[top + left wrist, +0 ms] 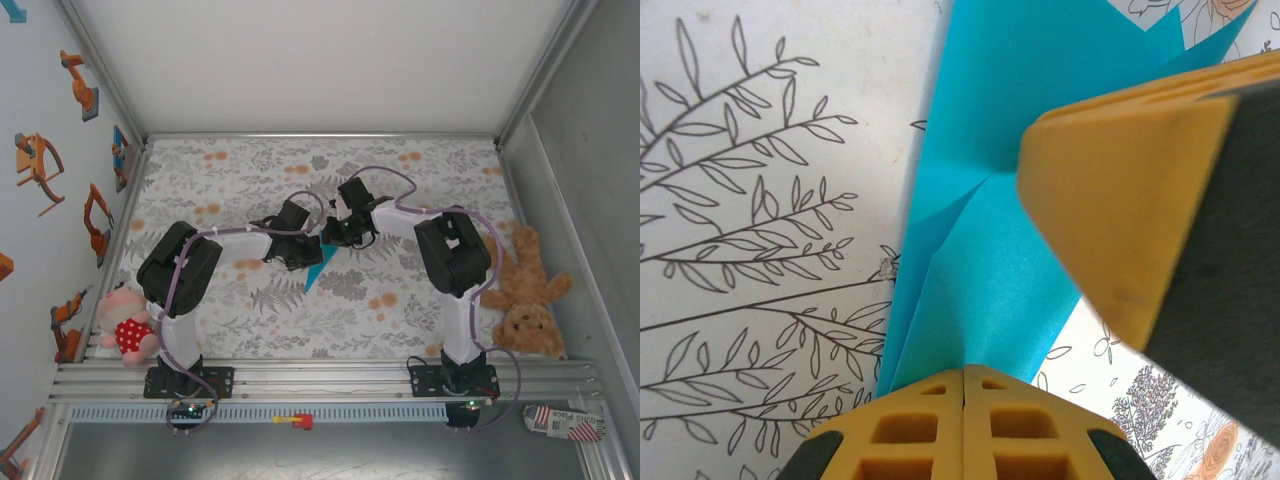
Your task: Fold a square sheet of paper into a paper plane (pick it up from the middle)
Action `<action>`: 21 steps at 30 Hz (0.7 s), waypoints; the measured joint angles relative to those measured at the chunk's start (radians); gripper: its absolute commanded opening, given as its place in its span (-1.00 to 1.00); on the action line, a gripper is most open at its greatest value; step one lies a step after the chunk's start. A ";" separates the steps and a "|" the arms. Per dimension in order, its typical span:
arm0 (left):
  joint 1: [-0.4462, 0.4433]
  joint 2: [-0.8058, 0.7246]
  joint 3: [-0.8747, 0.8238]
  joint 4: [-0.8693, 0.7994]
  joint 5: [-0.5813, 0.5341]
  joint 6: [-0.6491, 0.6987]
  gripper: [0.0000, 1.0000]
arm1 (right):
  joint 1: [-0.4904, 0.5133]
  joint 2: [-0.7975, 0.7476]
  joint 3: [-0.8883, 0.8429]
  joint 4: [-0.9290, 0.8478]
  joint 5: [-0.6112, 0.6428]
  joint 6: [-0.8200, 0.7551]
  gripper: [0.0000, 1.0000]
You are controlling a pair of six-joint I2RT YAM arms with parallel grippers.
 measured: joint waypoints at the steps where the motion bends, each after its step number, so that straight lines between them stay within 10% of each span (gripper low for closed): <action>1: 0.000 0.000 0.000 0.000 -0.001 -0.003 -0.90 | -0.003 -0.012 -0.012 0.014 0.002 0.003 -0.74; 21: -0.001 0.001 0.006 -0.012 -0.008 -0.014 -0.95 | -0.019 -0.076 -0.180 0.152 -0.103 -0.010 -0.89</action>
